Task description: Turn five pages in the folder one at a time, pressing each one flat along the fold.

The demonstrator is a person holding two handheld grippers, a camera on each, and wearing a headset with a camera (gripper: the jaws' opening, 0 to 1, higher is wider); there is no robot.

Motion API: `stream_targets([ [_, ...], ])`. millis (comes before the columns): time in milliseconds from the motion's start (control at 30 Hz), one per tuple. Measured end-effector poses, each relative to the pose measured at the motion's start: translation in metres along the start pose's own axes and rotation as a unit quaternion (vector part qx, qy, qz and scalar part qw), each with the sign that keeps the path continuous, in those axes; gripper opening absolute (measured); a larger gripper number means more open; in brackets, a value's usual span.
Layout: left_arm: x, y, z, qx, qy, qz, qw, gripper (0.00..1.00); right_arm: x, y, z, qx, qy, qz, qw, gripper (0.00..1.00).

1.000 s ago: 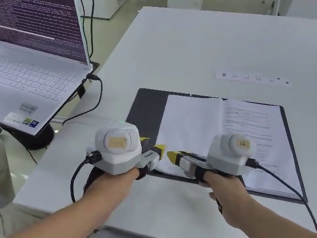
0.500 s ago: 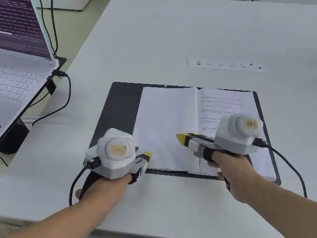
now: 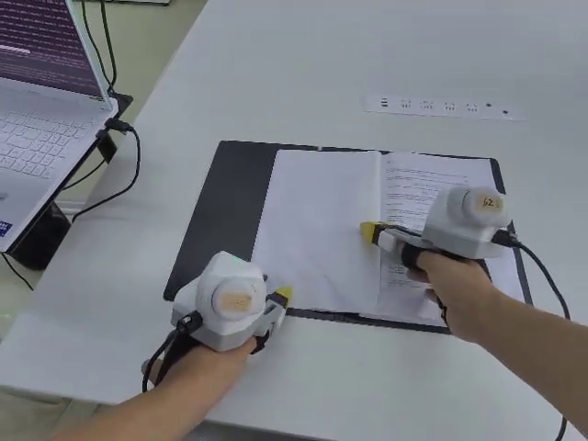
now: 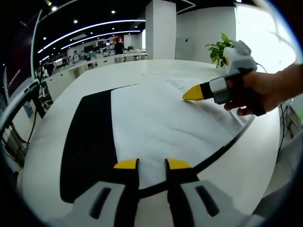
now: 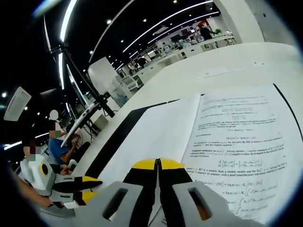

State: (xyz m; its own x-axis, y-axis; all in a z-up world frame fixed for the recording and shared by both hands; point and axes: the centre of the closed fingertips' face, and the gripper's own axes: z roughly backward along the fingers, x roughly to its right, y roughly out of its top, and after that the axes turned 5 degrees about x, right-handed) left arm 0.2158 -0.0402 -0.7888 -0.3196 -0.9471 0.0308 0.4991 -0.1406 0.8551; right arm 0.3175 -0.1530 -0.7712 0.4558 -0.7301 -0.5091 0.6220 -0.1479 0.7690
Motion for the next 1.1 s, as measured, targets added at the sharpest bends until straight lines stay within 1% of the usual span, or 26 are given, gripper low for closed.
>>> stream_targets([
  [33,0.0,0.0,0.0,0.002,-0.001,-0.001,1.0,0.2,0.004,0.002,-0.003,0.001,-0.004,-0.001,1.0,0.0],
  [100,0.0,0.0,0.0,0.003,-0.002,-0.004,1.0,0.2,0.008,0.006,-0.005,0.005,-0.004,-0.005,1.0,0.0],
  [200,-0.001,0.0,-0.001,0.005,-0.002,-0.002,1.0,0.2,0.011,0.013,-0.008,0.016,-0.01,-0.002,0.9998,0.0],
  [367,-0.002,-0.001,-0.004,0.005,-0.002,-0.002,1.0,0.2,0.013,0.021,-0.013,0.023,-0.009,0.001,0.9997,0.0],
  [500,-0.002,-0.002,-0.004,0.008,-0.001,-0.001,1.0,0.2,0.019,0.029,-0.018,0.036,-0.015,0.001,0.9992,0.0],
  [700,-0.002,-0.001,-0.003,0.014,0.002,0.0,0.9999,0.2,0.027,0.041,-0.03,0.052,-0.024,0.005,0.9983,0.0],
  [867,-0.002,-0.001,-0.003,0.012,0.001,-0.001,0.9999,0.2,0.034,0.051,-0.039,0.064,-0.034,0.008,0.9973,0.0],
  [933,-0.002,-0.002,-0.003,0.014,0.001,-0.001,0.9999,0.2,0.039,0.056,-0.044,0.068,-0.04,0.004,0.9969,0.0],
  [1100,-0.002,-0.001,-0.002,0.015,0.002,0.0,0.9999,0.2,0.047,0.067,-0.056,0.069,-0.052,0.018,0.996,0.0],
])
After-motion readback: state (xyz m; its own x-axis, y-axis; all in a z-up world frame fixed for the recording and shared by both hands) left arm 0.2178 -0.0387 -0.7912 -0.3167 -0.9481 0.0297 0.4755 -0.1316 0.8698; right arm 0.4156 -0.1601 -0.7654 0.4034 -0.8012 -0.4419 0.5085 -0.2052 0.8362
